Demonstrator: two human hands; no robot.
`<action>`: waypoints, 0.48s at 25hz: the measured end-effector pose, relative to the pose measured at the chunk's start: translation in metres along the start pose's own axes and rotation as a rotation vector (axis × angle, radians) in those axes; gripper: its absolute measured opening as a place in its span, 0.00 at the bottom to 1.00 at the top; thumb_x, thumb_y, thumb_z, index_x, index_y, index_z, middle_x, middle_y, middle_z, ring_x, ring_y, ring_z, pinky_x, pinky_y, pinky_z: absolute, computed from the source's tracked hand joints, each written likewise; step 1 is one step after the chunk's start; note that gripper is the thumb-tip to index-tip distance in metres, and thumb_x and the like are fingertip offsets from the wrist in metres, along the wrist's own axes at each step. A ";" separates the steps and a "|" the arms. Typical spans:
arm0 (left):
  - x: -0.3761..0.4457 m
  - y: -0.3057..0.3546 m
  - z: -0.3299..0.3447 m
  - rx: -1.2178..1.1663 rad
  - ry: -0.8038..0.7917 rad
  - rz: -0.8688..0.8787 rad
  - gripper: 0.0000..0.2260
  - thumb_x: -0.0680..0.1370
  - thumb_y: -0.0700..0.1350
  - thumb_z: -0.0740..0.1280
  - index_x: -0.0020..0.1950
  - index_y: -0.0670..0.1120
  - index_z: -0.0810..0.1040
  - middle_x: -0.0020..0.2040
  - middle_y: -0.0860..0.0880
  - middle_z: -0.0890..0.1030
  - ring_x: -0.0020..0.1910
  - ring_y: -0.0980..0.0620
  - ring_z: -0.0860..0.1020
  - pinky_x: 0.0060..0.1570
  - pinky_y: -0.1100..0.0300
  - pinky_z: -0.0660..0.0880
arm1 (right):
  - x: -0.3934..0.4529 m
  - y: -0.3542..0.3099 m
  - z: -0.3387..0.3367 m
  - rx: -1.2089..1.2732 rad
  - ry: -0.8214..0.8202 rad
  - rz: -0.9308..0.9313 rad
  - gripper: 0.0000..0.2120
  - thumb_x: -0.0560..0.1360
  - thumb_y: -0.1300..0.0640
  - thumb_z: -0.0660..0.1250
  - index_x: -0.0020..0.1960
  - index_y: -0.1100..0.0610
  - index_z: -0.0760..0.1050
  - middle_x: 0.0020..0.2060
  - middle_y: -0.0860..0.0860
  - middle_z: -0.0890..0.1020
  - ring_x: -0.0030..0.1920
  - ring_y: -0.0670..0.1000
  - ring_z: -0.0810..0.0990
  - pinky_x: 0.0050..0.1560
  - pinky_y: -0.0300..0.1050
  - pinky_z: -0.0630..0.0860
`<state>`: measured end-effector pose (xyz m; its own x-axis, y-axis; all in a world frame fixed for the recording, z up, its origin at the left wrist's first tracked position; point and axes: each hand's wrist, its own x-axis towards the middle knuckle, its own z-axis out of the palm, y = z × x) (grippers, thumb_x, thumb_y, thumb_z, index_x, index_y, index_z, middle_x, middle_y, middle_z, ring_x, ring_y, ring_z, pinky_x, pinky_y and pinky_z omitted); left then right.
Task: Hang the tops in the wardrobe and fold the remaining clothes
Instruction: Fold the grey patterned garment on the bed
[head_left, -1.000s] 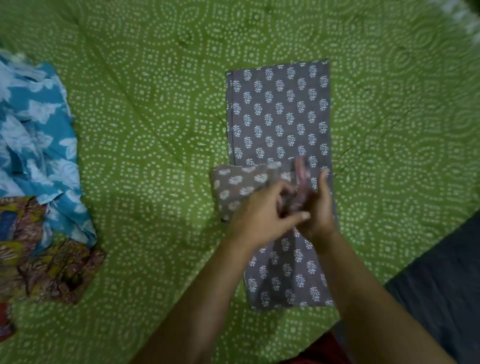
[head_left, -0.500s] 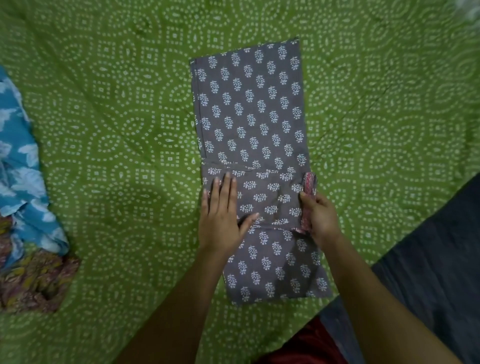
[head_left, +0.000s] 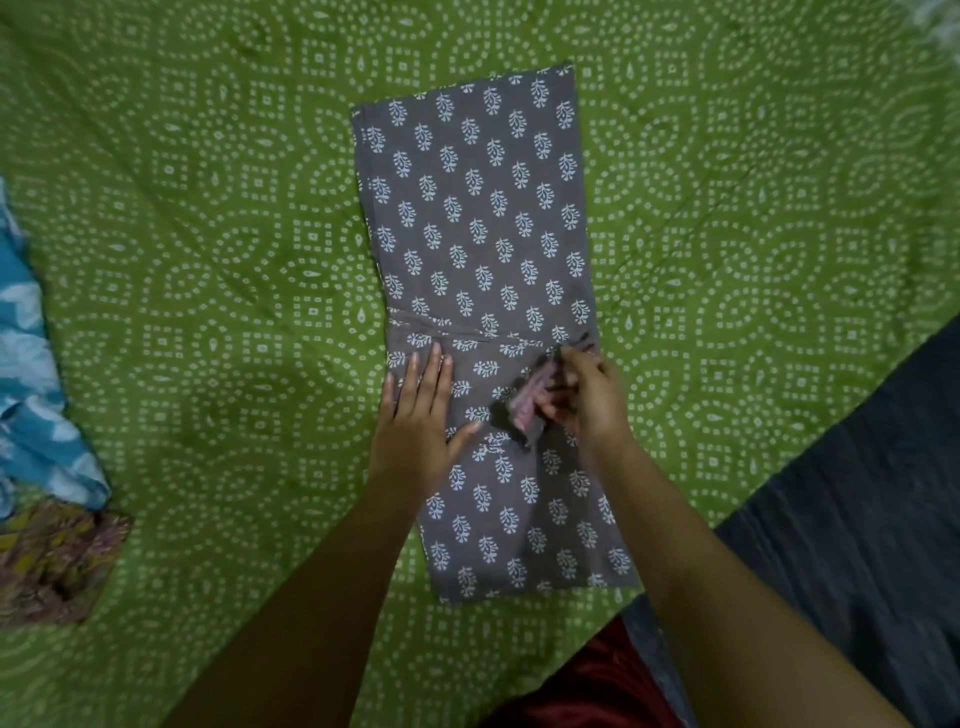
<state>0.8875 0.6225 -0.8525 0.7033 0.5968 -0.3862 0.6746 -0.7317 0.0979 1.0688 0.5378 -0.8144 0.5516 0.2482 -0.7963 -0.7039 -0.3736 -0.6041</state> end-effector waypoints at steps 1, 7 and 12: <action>-0.001 -0.002 0.000 -0.005 0.025 0.010 0.33 0.80 0.62 0.48 0.79 0.44 0.49 0.79 0.46 0.49 0.78 0.46 0.48 0.75 0.46 0.49 | -0.001 0.001 0.001 0.109 -0.018 -0.013 0.04 0.78 0.59 0.64 0.48 0.55 0.68 0.37 0.54 0.80 0.33 0.52 0.80 0.36 0.45 0.78; -0.034 -0.034 -0.006 0.021 -0.085 0.555 0.41 0.69 0.46 0.67 0.78 0.45 0.52 0.78 0.47 0.53 0.77 0.48 0.51 0.74 0.49 0.48 | 0.007 0.028 -0.111 -1.531 -0.422 -1.170 0.24 0.71 0.62 0.57 0.67 0.52 0.69 0.63 0.52 0.75 0.62 0.55 0.73 0.62 0.51 0.68; -0.042 -0.041 0.007 0.113 -0.067 0.700 0.35 0.69 0.47 0.54 0.78 0.47 0.56 0.79 0.46 0.53 0.77 0.42 0.51 0.74 0.47 0.52 | 0.044 0.017 -0.128 -1.923 -0.829 -1.510 0.28 0.75 0.52 0.53 0.74 0.53 0.63 0.72 0.50 0.67 0.73 0.54 0.62 0.72 0.53 0.54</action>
<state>0.8289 0.6259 -0.8465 0.9452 -0.0444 -0.3235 0.0398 -0.9677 0.2490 1.1381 0.4277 -0.8560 -0.4304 0.8669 -0.2516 0.8994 0.3883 -0.2007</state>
